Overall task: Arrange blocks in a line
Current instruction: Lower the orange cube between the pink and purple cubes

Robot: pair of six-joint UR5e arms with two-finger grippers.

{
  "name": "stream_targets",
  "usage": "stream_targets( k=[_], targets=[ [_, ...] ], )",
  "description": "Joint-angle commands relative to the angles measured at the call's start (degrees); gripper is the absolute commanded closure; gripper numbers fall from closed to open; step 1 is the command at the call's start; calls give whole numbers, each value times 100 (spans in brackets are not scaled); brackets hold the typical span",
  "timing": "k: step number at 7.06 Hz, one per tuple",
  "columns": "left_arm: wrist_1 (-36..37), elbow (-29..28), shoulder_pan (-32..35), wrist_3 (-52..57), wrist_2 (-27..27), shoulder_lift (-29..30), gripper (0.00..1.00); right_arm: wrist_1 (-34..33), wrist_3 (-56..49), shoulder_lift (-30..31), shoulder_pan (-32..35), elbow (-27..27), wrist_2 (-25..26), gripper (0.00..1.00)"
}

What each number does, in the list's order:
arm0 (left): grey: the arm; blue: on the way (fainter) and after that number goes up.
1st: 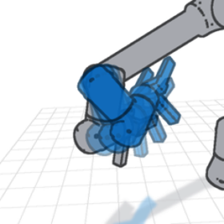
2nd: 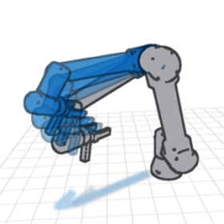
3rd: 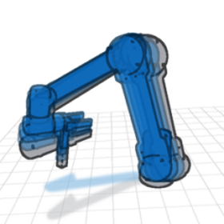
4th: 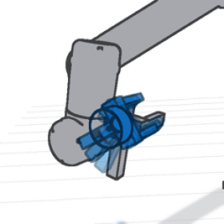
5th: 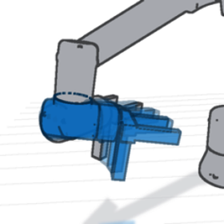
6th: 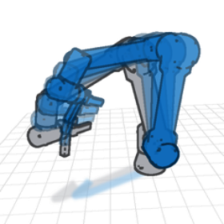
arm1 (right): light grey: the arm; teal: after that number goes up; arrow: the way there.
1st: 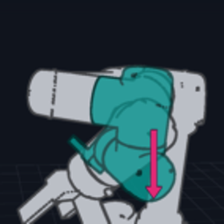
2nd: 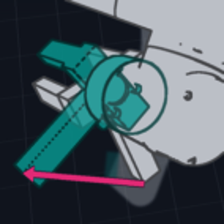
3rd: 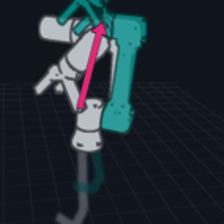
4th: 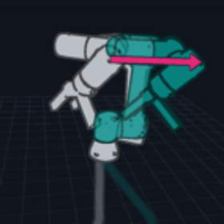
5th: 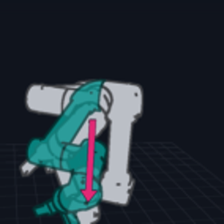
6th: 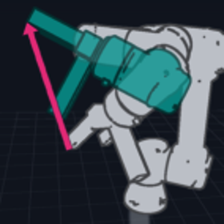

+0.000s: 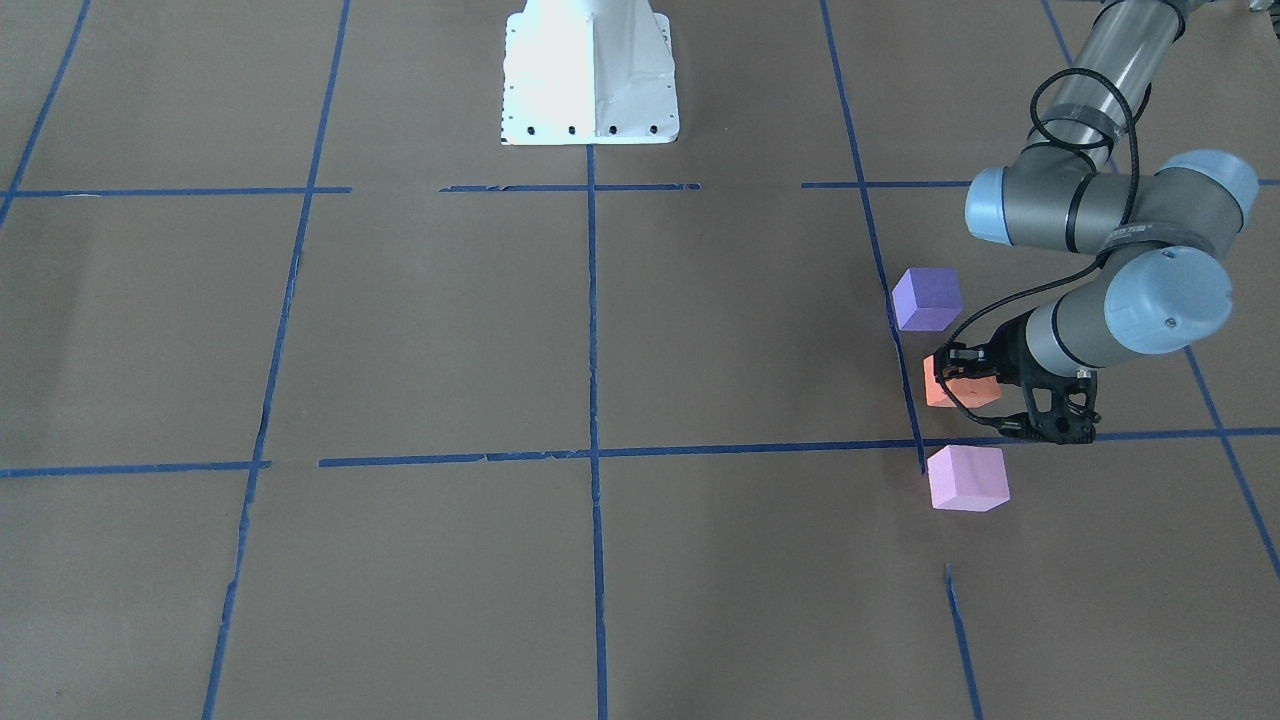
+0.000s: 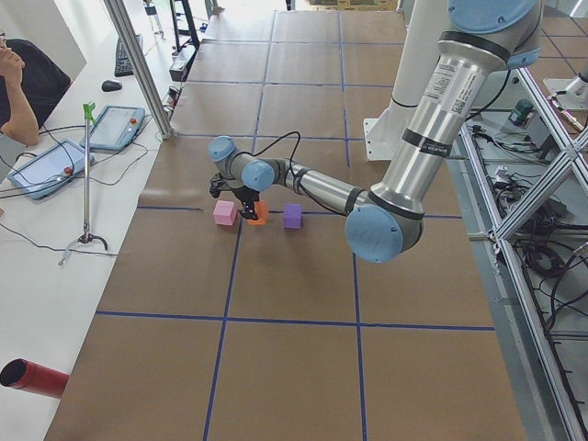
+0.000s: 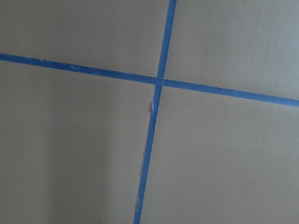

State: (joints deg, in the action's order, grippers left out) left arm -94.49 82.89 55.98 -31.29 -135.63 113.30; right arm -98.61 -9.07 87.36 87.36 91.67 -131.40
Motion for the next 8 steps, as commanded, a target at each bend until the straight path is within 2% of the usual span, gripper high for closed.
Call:
stream_targets(
  k=[1,2,3,4,5,6,8],
  targets=[
    [-79,-45,-26,0,-16,-10,100,0,2,0,0,0,0,0],
    [-79,-45,-26,0,-16,-18,100,0,-7,0,0,0,0,0],
    [-87,-54,-26,0,-16,-18,86,0,2,0,0,0,0,0],
    [-183,-89,-26,0,-16,-27,60,0,2,0,0,0,0,0],
    [-193,-89,-26,0,-16,-27,9,0,2,0,0,0,0,0],
    [-202,-81,-26,-26,-16,-27,0,0,2,0,0,0,0,0],
    [-202,-80,-26,-35,-16,-27,0,0,2,0,0,0,0,0]
  ],
)
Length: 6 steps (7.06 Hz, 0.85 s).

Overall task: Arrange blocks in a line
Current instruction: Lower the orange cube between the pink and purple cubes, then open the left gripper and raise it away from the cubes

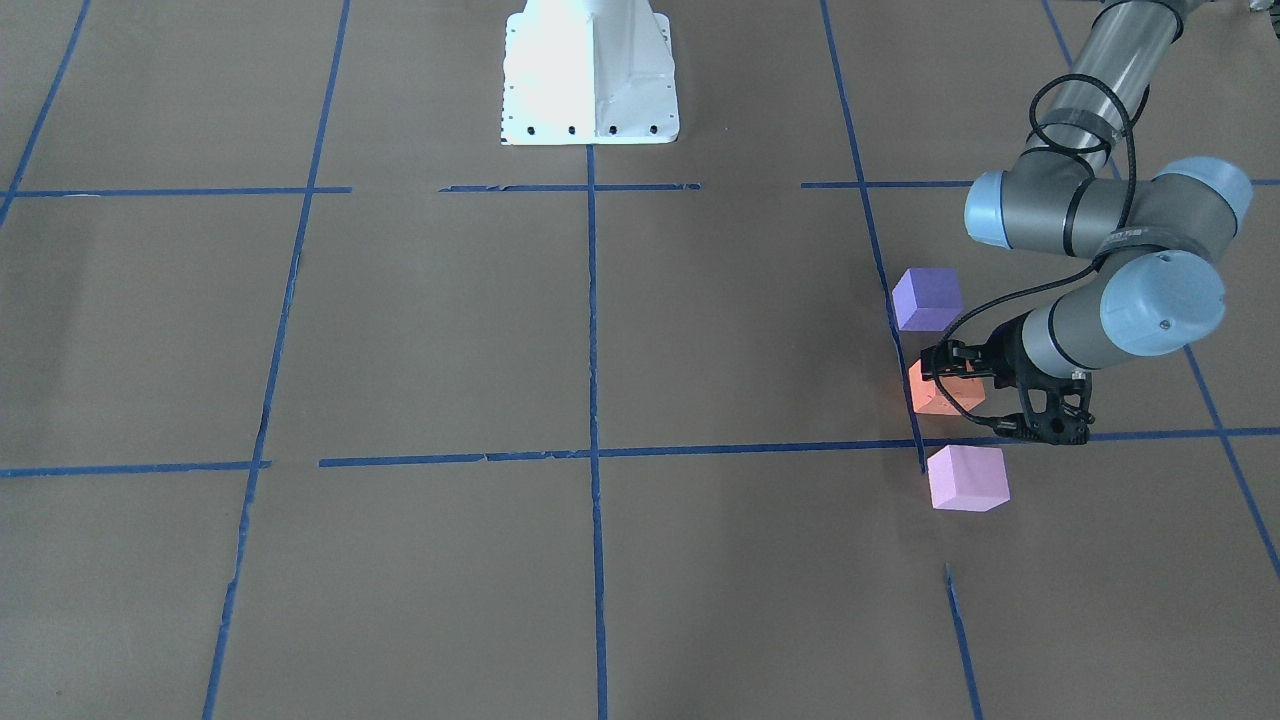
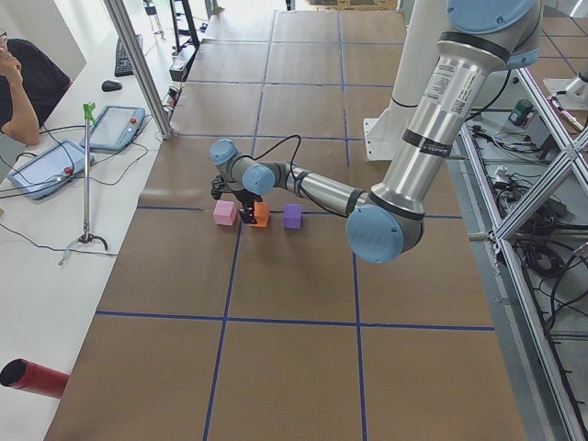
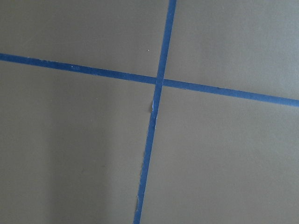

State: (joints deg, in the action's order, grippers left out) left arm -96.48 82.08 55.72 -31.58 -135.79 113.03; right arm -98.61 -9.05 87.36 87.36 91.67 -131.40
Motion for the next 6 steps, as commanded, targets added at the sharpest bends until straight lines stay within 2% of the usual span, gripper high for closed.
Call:
stream_targets(
  k=[1,3,4,6],
  targets=[
    [-3,10,0,-15,0,0,0,0,0,0,0,0,0,0],
    [41,88,35,-6,-122,17,0,0,-9,0,0,0,0,0],
    [111,211,279,20,-340,17,0,0,0,0,0,0,0,0],
    [810,859,457,142,-317,17,0,0,-9,0,0,0,0,0]
  ],
)
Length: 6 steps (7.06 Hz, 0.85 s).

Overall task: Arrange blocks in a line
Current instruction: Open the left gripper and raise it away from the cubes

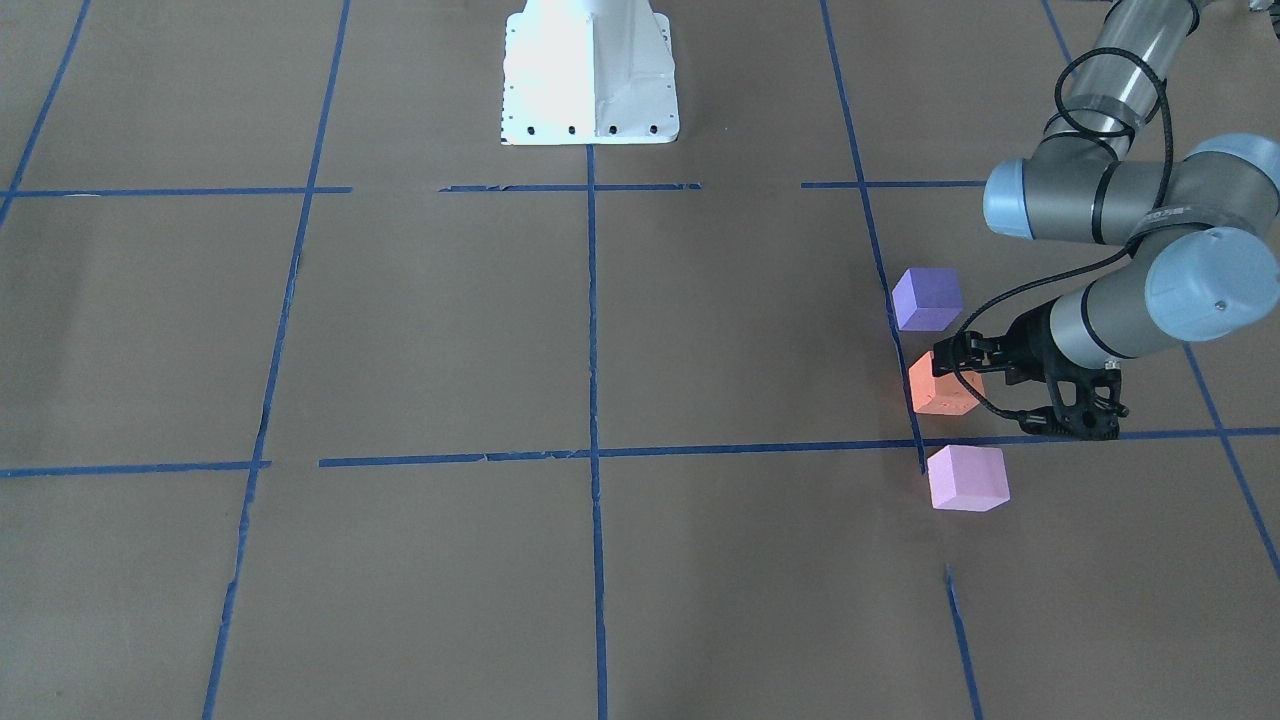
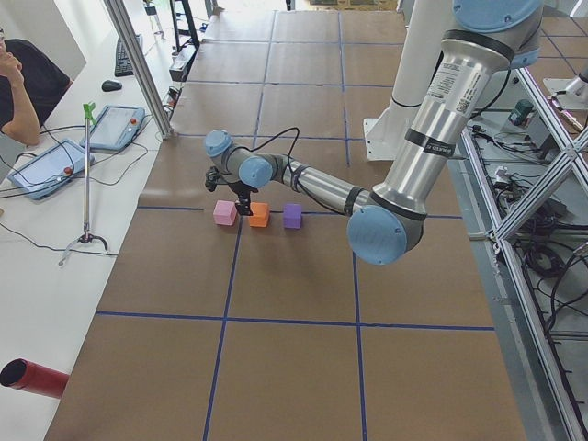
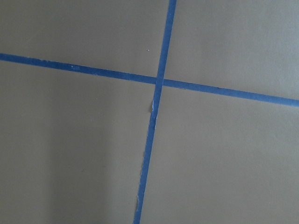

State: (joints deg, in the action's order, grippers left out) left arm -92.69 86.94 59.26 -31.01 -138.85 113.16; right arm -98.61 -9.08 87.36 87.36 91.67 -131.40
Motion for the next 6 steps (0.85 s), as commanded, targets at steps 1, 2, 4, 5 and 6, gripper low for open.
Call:
stream_targets(
  k=[1,2,4,5,6],
  targets=[
    [793,593,347,399,7,4,0,0,2,0,0,0,0,0],
    [1058,752,619,951,42,4,0,0,2,0,0,0,0,0],
    [1297,1016,1409,2889,637,-440,0,0,2,0,0,0,0,0],
    [1272,1026,1987,3977,666,-896,0,0,2,0,0,0,0,0],
    [1228,939,2602,4998,649,-1310,0,0,-6,0,0,0,0,0]
  ],
)
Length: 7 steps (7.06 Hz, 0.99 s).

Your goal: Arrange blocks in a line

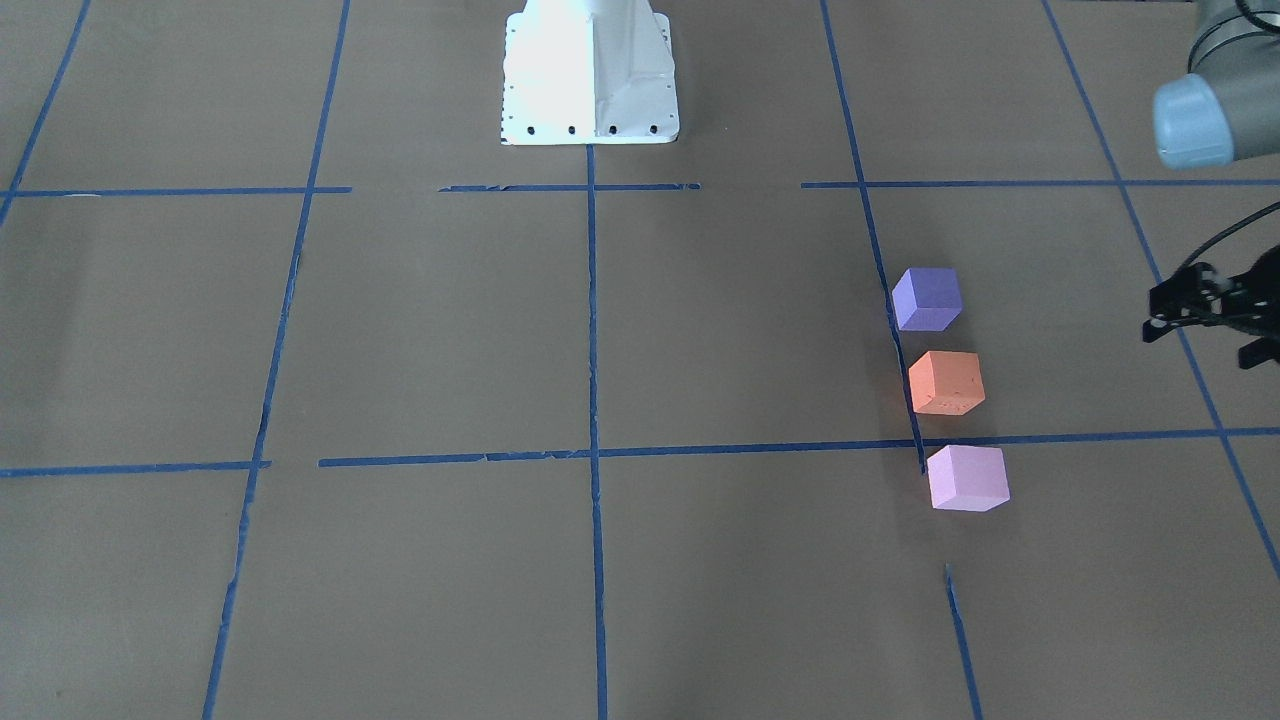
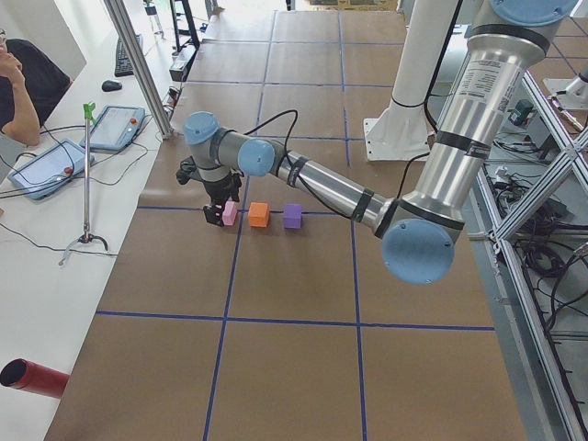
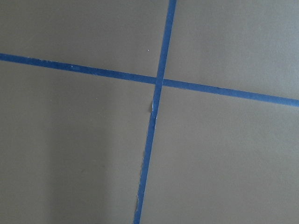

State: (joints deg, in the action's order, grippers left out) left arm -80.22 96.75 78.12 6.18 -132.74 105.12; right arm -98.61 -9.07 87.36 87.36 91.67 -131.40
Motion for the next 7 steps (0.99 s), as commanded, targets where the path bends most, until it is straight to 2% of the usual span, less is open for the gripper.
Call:
stream_targets(
  k=[1,2,3,5,7],
  targets=[
    [-438,-303,1209,2090,116,-1050,0,0,-7,0,0,0,0,0],
    [-1260,-697,1562,2202,134,-1438,0,0,-7,0,0,0,0,0],
    [-1860,-710,1653,2125,134,-2016,0,0,1,0,0,0,0,0],
    [-1928,-920,1645,1730,134,-2031,0,0,-7,0,0,0,0,0],
    [-1901,-851,1627,1284,134,-1900,0,0,2,0,0,0,0,0]
  ],
)
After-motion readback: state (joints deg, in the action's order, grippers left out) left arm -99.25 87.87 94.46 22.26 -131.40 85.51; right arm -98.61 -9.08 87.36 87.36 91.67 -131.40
